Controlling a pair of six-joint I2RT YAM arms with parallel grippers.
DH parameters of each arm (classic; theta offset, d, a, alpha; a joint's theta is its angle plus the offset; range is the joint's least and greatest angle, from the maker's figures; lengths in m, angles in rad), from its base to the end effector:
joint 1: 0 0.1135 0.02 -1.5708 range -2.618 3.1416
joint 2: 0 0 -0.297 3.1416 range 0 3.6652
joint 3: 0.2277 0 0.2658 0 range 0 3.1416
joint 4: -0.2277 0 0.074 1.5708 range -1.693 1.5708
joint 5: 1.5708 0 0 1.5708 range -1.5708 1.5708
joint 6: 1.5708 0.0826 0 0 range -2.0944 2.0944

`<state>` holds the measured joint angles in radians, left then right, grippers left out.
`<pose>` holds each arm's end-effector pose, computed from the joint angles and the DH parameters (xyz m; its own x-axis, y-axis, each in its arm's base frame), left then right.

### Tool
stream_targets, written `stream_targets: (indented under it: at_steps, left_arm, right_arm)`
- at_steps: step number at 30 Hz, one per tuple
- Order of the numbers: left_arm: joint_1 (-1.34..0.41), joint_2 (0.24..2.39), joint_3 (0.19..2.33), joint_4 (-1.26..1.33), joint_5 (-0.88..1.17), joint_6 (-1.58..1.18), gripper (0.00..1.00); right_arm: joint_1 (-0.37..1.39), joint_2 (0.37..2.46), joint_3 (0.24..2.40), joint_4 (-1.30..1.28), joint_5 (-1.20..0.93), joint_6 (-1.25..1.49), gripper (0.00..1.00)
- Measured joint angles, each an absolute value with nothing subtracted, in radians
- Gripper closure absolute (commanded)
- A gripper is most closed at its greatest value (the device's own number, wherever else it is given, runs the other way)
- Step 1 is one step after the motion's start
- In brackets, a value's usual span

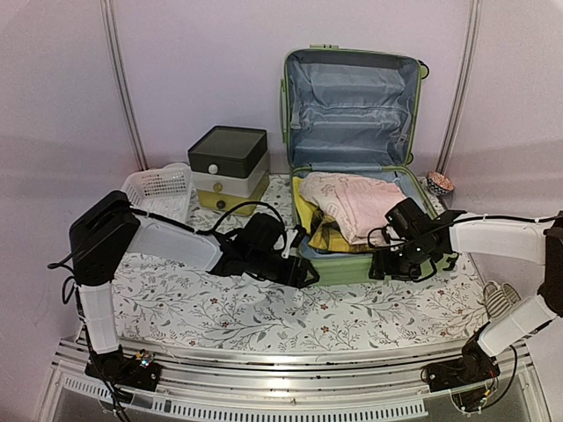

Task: Open, take out, and arrange the luggage
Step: Adjust the opened luggage at the center of the board, then move the bin to the center of the board.

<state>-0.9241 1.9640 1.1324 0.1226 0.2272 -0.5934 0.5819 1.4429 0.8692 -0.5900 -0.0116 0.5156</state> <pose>0.2682 -0.3862 0.1363 -0.8176 0.1788 -0.5472 0.5107 0.6641 -0.5460 0.2452 0.1625 0.1741 -0.9403 -0.0284 -0.3392 -0.1032 0.9734 0.2045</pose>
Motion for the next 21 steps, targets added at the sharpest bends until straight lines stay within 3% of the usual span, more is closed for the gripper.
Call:
stream_targets:
  at_steps: [8,21]
  left_arm:
    - [-0.91,1.946,1.124,0.119,0.224,-0.57,0.04]
    - [-0.892,1.553,0.931,0.097,0.131,-0.58,0.02]
  right_arm:
    - [0.581,1.4,0.872,-0.607,-0.084,0.451,0.01]
    - [0.574,1.148,0.872,-0.589,-0.136,0.399,0.01]
